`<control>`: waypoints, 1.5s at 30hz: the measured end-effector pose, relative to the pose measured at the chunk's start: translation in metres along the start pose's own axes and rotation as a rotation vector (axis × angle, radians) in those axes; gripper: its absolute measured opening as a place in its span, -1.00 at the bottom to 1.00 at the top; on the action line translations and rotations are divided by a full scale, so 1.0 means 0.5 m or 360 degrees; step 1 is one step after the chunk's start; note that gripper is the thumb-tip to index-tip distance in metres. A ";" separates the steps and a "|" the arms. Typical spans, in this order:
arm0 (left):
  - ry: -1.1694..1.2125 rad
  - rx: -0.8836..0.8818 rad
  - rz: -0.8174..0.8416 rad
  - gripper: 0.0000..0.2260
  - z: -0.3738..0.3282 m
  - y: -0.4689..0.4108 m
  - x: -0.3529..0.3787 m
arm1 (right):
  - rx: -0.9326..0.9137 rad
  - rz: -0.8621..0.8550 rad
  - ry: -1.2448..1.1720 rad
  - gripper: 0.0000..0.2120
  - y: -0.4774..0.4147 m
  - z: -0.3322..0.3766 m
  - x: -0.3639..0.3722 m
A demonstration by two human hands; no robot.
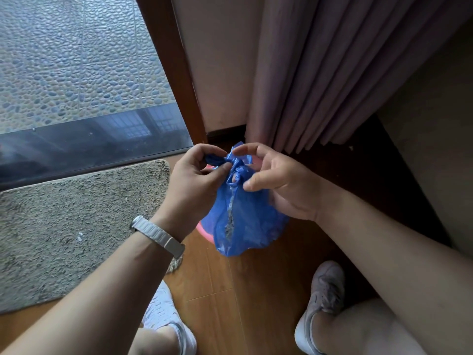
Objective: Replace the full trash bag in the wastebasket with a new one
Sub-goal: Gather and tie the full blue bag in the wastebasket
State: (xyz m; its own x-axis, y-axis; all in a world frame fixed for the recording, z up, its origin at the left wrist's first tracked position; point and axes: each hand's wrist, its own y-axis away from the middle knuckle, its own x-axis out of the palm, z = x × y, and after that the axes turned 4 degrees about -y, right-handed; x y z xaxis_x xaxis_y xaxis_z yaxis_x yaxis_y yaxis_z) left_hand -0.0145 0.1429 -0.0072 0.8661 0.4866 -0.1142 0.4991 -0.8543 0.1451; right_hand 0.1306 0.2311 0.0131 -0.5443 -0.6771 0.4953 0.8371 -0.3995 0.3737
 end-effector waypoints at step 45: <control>0.0817 -0.0487 -0.0495 -0.71 0.018 -0.053 -0.087 | -0.0436 -0.1224 -0.0801 -0.67 -0.009 0.047 -0.147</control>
State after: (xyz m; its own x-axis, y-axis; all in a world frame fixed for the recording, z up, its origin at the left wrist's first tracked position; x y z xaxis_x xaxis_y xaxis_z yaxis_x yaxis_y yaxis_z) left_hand -0.0658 0.1427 -0.0147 0.5459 0.7914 0.2750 0.6470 -0.6068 0.4617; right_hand 0.1655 0.2973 -0.0067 -0.8565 0.1502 0.4937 0.1900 -0.7977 0.5723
